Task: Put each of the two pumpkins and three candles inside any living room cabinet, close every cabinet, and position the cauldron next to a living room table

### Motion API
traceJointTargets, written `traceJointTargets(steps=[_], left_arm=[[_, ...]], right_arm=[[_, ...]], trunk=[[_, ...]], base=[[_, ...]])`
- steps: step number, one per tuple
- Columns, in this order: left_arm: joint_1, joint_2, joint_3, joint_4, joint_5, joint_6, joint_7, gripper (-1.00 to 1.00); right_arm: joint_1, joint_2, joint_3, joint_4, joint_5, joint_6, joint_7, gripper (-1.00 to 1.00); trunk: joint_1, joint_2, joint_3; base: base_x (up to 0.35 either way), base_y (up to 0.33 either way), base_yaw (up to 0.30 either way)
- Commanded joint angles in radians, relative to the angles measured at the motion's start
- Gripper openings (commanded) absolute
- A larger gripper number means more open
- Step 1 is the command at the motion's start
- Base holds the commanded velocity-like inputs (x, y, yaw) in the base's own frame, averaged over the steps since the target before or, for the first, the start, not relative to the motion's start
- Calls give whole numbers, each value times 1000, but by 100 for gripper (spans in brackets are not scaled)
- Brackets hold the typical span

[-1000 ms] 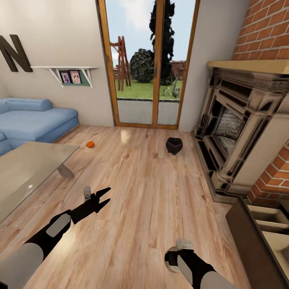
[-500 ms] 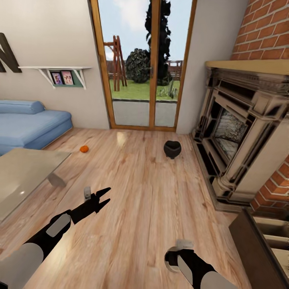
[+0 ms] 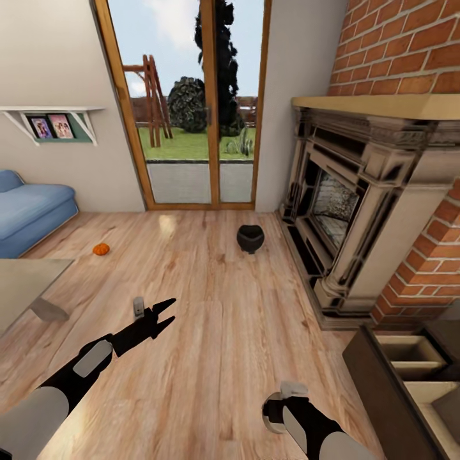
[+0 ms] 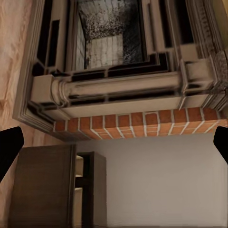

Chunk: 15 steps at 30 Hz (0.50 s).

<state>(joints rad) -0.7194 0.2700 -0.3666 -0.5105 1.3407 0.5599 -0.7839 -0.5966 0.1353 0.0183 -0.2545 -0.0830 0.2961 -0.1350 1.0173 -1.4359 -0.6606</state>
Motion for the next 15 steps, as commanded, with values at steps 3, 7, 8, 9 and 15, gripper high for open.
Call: traceJointTargets(steps=[3, 7, 8, 9, 15], left_arm=[[0, 0, 0, 0, 0, 0, 0, 100], [0, 0, 0, 0, 0, 0, -1, 100], [0, 0, 0, 0, 0, 0, -1, 100], [0, 0, 0, 0, 0, 0, -1, 100], [0, 0, 0, 0, 1, 0, -2, 100]], right_arm=[[0, 0, 0, 0, 0, 0, 0, -100], [0, 0, 0, 0, 0, 0, 0, -100], [0, 0, 0, 0, 0, 0, 0, -100], [0, -1, 0, 0, 0, 0, 0, -100], [0, -2, 0, 0, 0, 0, 0, -100]], trunk=[[0, 0, 0], [0, 0, 1], [0, 0, 1], [0, 0, 1], [0, 0, 4]], base=[[1, 0, -280], [0, 0, -280], [0, 0, -280], [0, 0, -280], [0, 0, -280]])
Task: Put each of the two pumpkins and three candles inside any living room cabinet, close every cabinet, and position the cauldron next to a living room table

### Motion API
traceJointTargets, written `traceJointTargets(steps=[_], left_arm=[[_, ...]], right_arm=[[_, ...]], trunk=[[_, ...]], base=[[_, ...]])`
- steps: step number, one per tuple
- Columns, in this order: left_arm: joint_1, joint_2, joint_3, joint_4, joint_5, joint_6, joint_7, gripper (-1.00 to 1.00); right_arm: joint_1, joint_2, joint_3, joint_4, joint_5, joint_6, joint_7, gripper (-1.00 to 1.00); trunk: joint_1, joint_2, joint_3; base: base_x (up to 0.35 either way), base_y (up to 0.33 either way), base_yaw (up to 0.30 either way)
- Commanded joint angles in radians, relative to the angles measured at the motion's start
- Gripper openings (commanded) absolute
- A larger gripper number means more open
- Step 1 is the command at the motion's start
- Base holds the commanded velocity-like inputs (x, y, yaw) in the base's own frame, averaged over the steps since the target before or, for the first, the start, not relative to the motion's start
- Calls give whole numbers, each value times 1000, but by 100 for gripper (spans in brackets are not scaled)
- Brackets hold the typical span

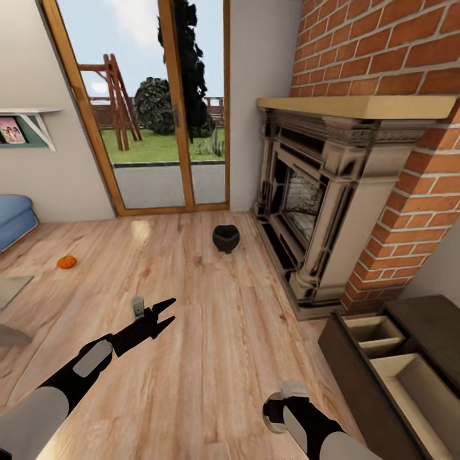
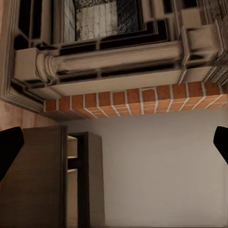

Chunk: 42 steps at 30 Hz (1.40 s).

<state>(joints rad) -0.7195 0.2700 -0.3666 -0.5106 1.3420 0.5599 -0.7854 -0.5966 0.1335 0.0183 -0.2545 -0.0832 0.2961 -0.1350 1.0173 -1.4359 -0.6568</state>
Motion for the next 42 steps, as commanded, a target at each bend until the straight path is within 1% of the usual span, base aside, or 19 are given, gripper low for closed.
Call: traceJointTargets(steps=[1, 7, 19, 42], left_arm=[[0, 0, 0, 0, 0, 0, 0, 100], [0, -1, 0, 0, 0, 1, 0, 100], [0, -2, 0, 0, 0, 0, -3, 100], [0, 0, 0, 0, 0, 0, -3, 100]], right_arm=[[0, 0, 0, 0, 0, 0, 0, -100], [0, 0, 0, 0, 0, 0, 0, -100], [0, -2, 0, 1, -1, 0, 0, -100], [0, -1, 0, 1, -4, 0, 2, -100]], trunk=[[0, 0, 1], [0, 0, 4], [0, 0, 12], [0, 0, 29]], base=[[0, 0, -280], [0, 41, -280], [0, 225, -280], [0, 8, -280]])
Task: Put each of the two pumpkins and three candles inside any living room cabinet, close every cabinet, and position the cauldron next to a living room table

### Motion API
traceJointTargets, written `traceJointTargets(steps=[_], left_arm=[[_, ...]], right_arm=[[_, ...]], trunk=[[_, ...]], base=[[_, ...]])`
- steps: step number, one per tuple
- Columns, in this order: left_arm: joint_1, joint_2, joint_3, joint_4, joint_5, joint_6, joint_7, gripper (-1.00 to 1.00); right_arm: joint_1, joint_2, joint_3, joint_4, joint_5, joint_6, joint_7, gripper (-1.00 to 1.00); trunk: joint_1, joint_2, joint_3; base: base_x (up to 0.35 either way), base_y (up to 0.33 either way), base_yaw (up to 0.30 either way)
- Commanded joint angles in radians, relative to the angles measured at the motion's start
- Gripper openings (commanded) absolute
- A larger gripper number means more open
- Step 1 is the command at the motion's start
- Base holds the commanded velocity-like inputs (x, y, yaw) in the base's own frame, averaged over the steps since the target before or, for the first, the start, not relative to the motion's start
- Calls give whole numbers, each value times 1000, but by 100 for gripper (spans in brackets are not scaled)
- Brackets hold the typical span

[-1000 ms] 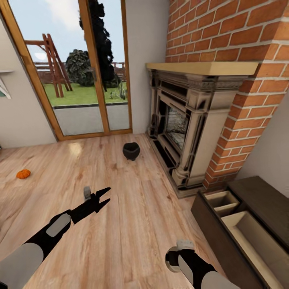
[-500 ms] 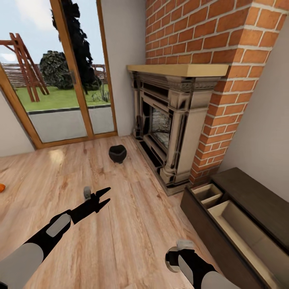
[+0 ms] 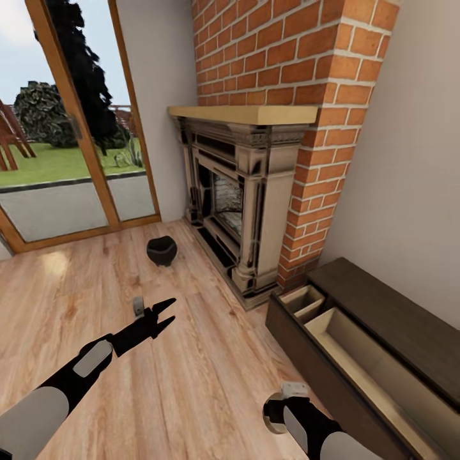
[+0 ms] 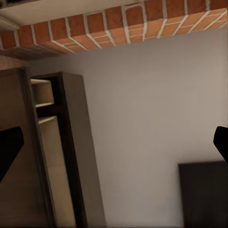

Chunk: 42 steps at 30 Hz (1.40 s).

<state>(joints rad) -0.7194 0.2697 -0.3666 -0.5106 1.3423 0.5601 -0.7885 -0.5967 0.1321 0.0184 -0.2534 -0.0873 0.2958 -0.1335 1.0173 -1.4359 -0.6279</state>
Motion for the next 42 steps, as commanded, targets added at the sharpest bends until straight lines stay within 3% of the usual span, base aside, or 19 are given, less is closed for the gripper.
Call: traceJointTargets(steps=[1, 24, 38, 42], left_arm=[[0, -1, 0, 0, 0, 0, 0, 100], [0, -2, 0, -1, 0, 0, 0, 100], [0, -4, 0, 0, 0, 0, 1, 100], [0, -4, 0, 0, 0, 0, 1, 100]], right_arm=[[0, 0, 0, 0, 1, 0, 0, -100], [0, -3, -2, -1, -3, -1, 0, -100], [0, -3, -2, -1, -4, -1, 2, -100], [0, -5, -2, -1, -4, -1, 43, -100]], trunk=[[0, 0, 1], [0, 0, 19], [0, 0, 31], [0, 0, 35]], base=[[0, 0, -280], [3, 31, -276], [205, 114, -273], [202, 1, -272]])
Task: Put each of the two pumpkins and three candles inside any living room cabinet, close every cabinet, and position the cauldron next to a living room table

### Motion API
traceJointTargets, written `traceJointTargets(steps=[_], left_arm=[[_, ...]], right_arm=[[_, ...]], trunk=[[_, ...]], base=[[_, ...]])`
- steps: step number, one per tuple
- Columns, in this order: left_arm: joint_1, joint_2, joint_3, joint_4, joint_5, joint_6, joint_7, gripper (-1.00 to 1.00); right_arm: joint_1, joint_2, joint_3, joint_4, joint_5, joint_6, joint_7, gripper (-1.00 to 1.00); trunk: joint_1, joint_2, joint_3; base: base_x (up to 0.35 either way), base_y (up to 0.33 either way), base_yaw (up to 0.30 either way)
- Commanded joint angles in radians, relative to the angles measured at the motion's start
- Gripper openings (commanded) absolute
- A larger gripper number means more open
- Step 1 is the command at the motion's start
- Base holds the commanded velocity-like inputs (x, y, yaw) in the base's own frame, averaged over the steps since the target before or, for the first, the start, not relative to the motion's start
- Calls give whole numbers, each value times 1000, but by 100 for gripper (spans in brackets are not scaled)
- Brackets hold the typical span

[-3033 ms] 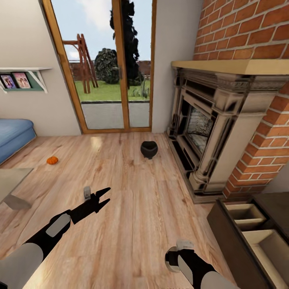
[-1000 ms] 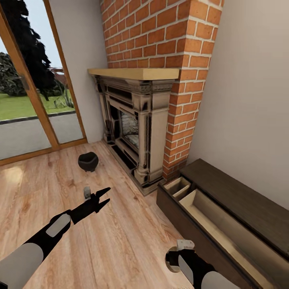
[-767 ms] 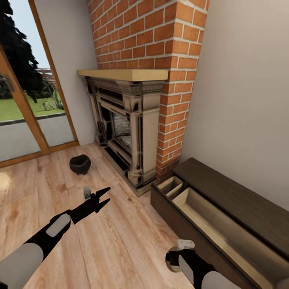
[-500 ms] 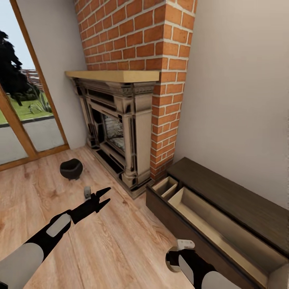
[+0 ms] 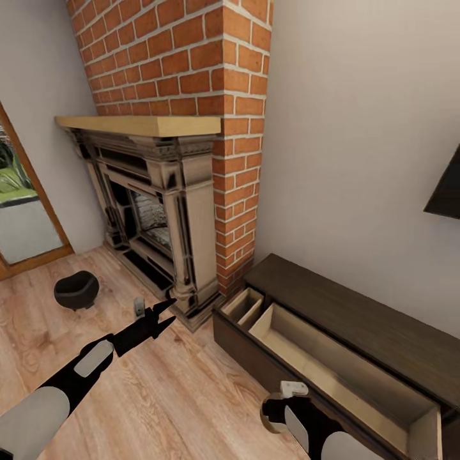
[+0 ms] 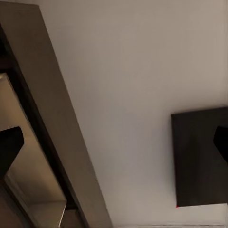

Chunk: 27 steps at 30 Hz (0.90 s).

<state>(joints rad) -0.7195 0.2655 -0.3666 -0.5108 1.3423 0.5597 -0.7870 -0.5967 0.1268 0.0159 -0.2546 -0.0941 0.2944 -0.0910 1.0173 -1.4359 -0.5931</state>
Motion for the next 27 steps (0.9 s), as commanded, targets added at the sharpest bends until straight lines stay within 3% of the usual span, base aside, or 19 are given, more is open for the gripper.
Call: traceJointTargets(steps=[1, 13, 27], left_arm=[[0, 0, 0, 0, -1, 0, 0, 100], [0, 0, 0, 1, -2, -1, 0, 100], [0, -3, 0, 0, -2, -1, 0, 100]], right_arm=[[0, -1, 0, 0, 3, 0, 12, -100], [0, 3, -1, 0, 8, 0, 30, -100], [0, -3, -2, 0, 4, 0, 34, -100]], trunk=[[0, 0, 1], [0, 0, 5], [0, 0, 4]], base=[[208, 0, -272], [54, 0, -152], [44, 39, -269]])
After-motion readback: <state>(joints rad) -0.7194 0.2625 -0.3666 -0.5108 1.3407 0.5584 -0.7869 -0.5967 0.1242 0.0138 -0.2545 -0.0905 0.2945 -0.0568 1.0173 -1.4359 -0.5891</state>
